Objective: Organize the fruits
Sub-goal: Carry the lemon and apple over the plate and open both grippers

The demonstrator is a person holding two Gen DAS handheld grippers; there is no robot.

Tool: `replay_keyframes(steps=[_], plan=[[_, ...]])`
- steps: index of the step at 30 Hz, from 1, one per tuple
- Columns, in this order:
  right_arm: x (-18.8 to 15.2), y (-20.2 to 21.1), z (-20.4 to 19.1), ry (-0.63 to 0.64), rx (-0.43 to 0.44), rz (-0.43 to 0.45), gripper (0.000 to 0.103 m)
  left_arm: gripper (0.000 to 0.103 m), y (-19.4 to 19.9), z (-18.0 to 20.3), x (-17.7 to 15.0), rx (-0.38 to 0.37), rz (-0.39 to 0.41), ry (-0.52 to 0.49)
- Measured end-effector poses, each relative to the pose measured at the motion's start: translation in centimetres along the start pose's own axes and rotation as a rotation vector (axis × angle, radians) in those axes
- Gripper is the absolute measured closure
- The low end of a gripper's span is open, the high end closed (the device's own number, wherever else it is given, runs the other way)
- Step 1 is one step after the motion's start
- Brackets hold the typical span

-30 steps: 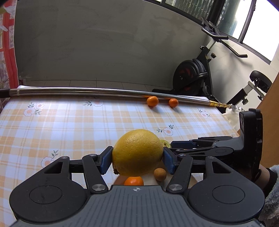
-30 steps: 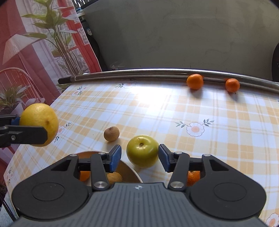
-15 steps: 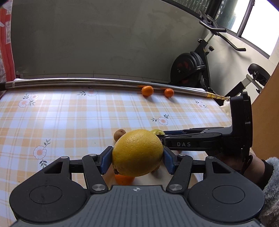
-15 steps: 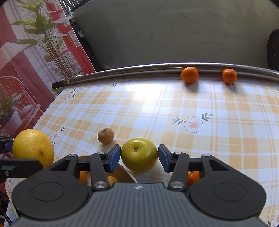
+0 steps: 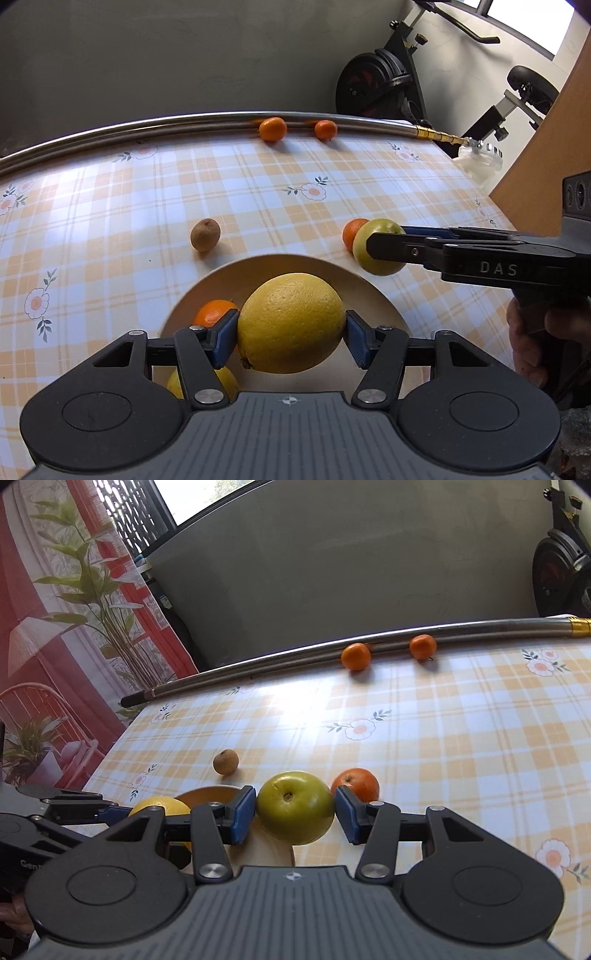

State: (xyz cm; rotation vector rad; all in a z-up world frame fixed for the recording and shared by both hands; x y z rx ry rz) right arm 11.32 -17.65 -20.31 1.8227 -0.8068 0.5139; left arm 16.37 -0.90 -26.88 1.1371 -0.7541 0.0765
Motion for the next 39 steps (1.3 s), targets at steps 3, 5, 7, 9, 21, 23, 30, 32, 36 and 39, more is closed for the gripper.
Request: replay_keyframes(steps=[3,5,7,9,21,23,30,32,36,39], plan=[[-0.7,0.9,0.3,-0.016,-0.003,-0.008,0.053,0.04,-0.9,0.4,-0.2,-0.005,-0.023,-0.007],[-0.9,1.3,0.3,-0.01,0.0,-0.01,0.053,0.04,-1.3,0.5,-0.1,0.008,-0.037,-0.019],[-1.1,1.6,0.2,-0.006,0.002,-0.009,0.053,0.04,-1.9,0.5,-0.2,0.02,-0.055,-0.023],[-1.1,1.8,0.1,-0.006,0.008,-0.007,0.053,0.04,-2.4,0.5,-0.3,0.042,-0.065,-0.031],[-1.7,2.1,-0.4,0.004,0.032,-0.012,0.053,0.04,-3.2,-0.2,1.1,0.074,-0.006,0.029],[-1.8,2.1,-0.5,0.007,0.034,-0.015,0.053,0.04,-3.4,-0.2,1.4,0.084,0.003,0.027],[-2.1,2.1,-0.7,0.012,0.037,-0.026,0.053,0.039,-3.5,-1.7,2.3,0.062,0.023,0.112],[-2.1,2.0,-0.8,0.011,0.039,-0.029,0.053,0.039,-3.3,-2.1,2.4,0.049,0.025,0.136],[-2.2,2.1,-1.3,0.026,0.042,-0.033,0.053,0.039,-2.8,-2.0,2.5,0.051,0.043,0.137],[-2.0,2.2,-1.7,0.038,0.052,-0.034,0.053,0.039,-1.8,-1.9,2.6,0.059,0.074,0.13]])
Point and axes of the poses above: each gripper's, at about its wrist camera, not at the fingertips, and y roughly against the way its jaws point, z to its right, x to its top, the point moved 4 cm from there along -y, roughly the way its jaws point, and after that the axes turned 1 degree about -x, right-handed, at the moved point
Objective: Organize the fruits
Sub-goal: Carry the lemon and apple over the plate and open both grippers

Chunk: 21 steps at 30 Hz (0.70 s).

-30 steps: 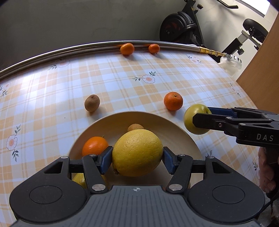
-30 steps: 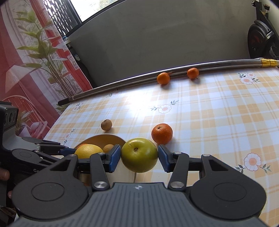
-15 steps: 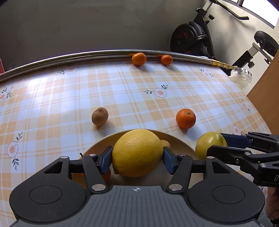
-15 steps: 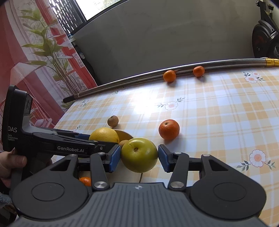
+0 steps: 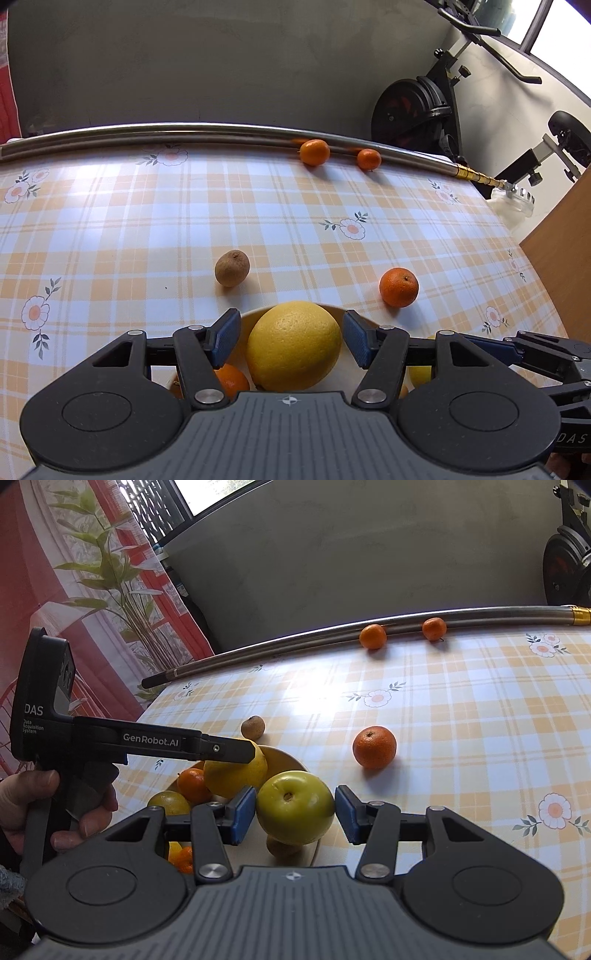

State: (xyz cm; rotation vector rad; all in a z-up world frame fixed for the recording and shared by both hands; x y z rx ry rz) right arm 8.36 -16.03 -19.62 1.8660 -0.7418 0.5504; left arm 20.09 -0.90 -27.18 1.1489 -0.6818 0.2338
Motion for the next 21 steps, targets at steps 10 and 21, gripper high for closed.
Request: replay_keyframes(steps=[10,21], plan=[[-0.3,-1.7,-2.1,0.03,0.037,-0.034,0.053,0.039,5.0,-1.0,0.0,0.043,0.107,0.006],[-0.8,-5.5,-7.9,0.168,0.115,-0.116,0.053,0.039,8.6,-5.8,-0.9,0.127,0.172,0.132]])
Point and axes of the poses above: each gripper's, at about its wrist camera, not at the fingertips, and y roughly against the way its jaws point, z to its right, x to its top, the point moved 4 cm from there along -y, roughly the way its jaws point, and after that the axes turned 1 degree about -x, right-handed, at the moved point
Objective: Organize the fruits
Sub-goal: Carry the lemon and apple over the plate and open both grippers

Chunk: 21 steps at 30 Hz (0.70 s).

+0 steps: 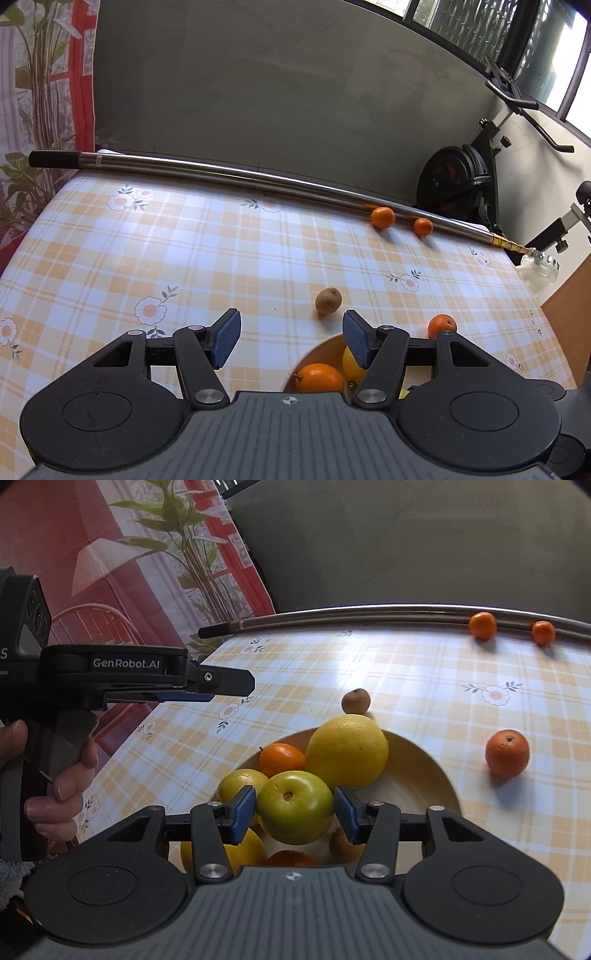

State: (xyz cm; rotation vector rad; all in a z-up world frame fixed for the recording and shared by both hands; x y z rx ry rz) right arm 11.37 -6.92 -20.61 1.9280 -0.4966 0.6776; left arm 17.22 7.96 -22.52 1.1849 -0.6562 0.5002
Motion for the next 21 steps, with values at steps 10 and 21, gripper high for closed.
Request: replay_keyframes(steps=[10,21], plan=[[0.1,-1.8,0.0,-0.025,-0.051,-0.037,0.052,0.039,0.3,-1.5,-0.6,-0.008,0.0,0.052],[0.4,-0.9,0.0,-0.024,-0.033,-0.039,0.051,0.039,-0.2,-1.4,-1.2,-0.02,-0.011,0.065]])
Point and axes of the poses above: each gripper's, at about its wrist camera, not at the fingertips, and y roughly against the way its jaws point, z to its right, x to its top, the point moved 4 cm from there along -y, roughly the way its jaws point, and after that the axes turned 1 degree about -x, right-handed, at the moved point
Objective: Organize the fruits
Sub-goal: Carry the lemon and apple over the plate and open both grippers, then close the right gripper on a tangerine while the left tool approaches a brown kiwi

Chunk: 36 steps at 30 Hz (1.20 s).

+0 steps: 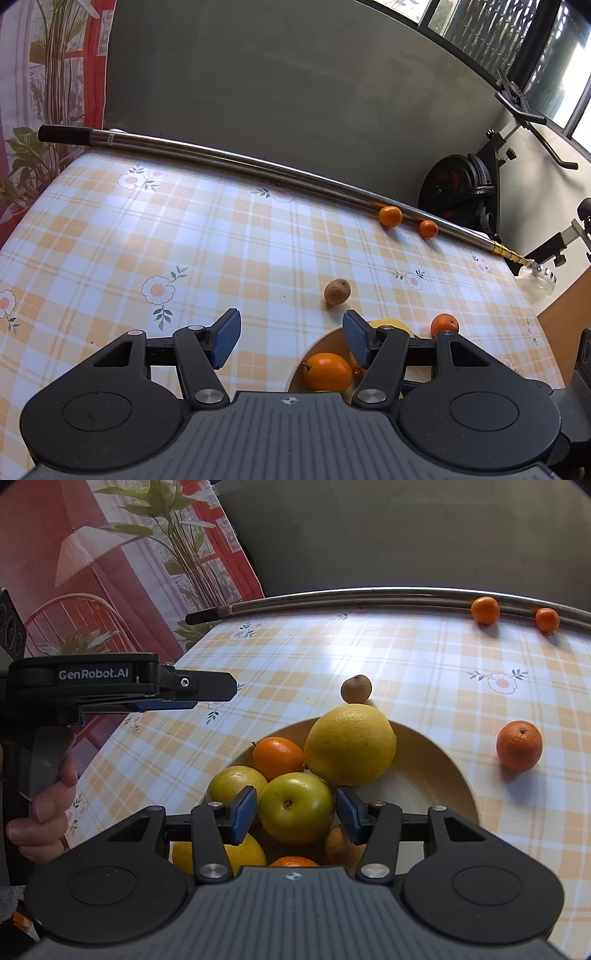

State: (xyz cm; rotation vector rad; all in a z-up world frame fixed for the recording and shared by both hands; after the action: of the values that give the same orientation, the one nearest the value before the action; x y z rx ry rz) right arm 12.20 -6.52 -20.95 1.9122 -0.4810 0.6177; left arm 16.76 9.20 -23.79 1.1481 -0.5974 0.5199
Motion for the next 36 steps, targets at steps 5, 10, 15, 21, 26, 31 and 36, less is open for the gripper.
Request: replay_keyframes(steps=[5,10,15,21,26,31,36], plan=[[0.3,2.2,0.9,-0.005,-0.002,0.042,0.051,0.039,0.2,0.2,0.2,0.006,0.011,-0.005],[0.9,4.9,4.6,-0.09,-0.074,0.117,0.051,0.039,0.4,0.7,0.4,0.007,0.022,-0.017],[1.4,6.6,8.5,-0.183,-0.14,0.171,0.052,0.039,0.4,1.1,0.4,0.0,0.019,-0.015],[1.2,5.8,10.9,-0.096,-0.29,0.253,0.052,0.039,0.1,1.5,0.5,0.007,0.012,-0.014],[0.4,5.1,11.8,-0.03,-0.279,0.312,0.052,0.039,0.0,1.7,0.5,0.013,0.011,-0.009],[-0.1,4.3,11.9,0.015,-0.268,0.333,0.052,0.039,-0.6,2.1,0.5,0.019,-0.003,-0.011],[-0.3,3.6,12.4,0.015,-0.26,0.33,0.052,0.039,-0.8,2.2,0.4,0.02,-0.007,-0.01]])
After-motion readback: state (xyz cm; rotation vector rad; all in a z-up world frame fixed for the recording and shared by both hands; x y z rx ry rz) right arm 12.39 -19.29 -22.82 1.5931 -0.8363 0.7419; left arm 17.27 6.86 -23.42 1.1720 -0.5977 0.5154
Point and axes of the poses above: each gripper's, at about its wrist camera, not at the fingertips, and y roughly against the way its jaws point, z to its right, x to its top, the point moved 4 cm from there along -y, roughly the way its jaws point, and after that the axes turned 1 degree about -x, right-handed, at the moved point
